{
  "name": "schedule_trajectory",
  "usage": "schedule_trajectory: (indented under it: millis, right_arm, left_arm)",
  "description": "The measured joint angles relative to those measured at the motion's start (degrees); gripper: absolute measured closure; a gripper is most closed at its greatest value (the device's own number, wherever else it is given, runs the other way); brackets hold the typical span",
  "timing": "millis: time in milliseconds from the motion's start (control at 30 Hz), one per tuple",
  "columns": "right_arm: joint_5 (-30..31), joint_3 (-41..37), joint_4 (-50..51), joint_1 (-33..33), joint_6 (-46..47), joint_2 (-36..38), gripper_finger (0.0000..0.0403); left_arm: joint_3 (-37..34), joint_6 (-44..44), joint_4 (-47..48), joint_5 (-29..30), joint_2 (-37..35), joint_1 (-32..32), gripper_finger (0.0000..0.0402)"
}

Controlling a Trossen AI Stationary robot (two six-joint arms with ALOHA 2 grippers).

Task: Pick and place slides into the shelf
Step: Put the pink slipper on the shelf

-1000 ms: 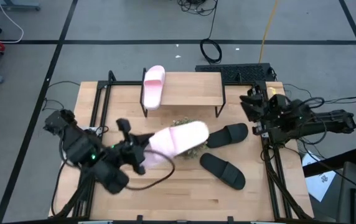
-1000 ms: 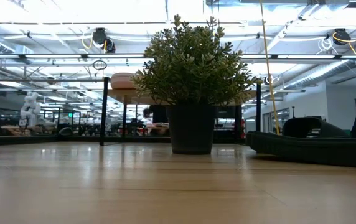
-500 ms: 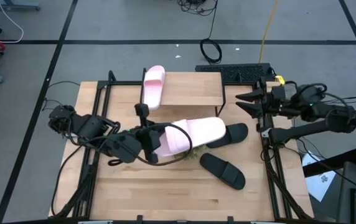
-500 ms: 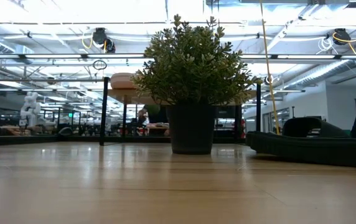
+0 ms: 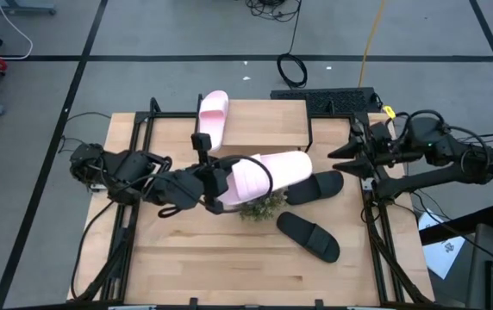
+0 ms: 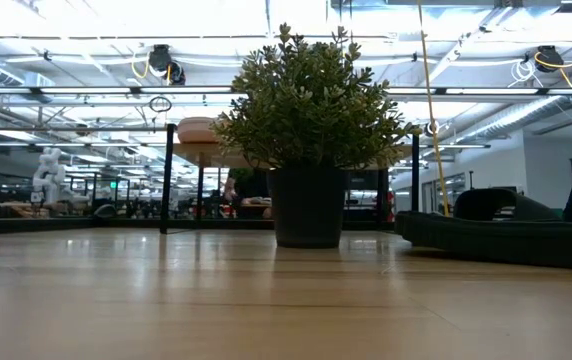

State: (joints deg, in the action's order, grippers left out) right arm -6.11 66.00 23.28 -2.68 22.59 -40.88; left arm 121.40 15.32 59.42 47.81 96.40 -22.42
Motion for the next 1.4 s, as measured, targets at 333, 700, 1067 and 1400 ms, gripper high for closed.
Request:
schedule_trajectory:
  millis: [333, 700, 1067, 1400]
  right_arm:
    - [0.0, 0.0, 0.8, 0.0, 8.4, -1.4, 0.0161]
    - [-0.1, 0.0, -2.5, 0.0, 9.7, -5.3, 0.0129]
    - [-0.2, 0.0, -3.9, 0.0, 9.0, -5.9, 0.0132]
    - [-6.0, 0.0, -12.4, 0.0, 6.1, -13.4, 0.0133]
  left_arm:
    - [0.0, 1.2, 0.0, -1.4, 0.0, 1.0, 0.0401]
    - [0.0, 2.4, 0.7, -1.4, 0.0, 4.7, 0.0401]
    - [0.0, -0.6, 5.6, -7.4, 0.0, 6.8, 0.0401]
    - [-0.3, 2.1, 3.2, -11.8, 0.0, 9.1, 0.0401]
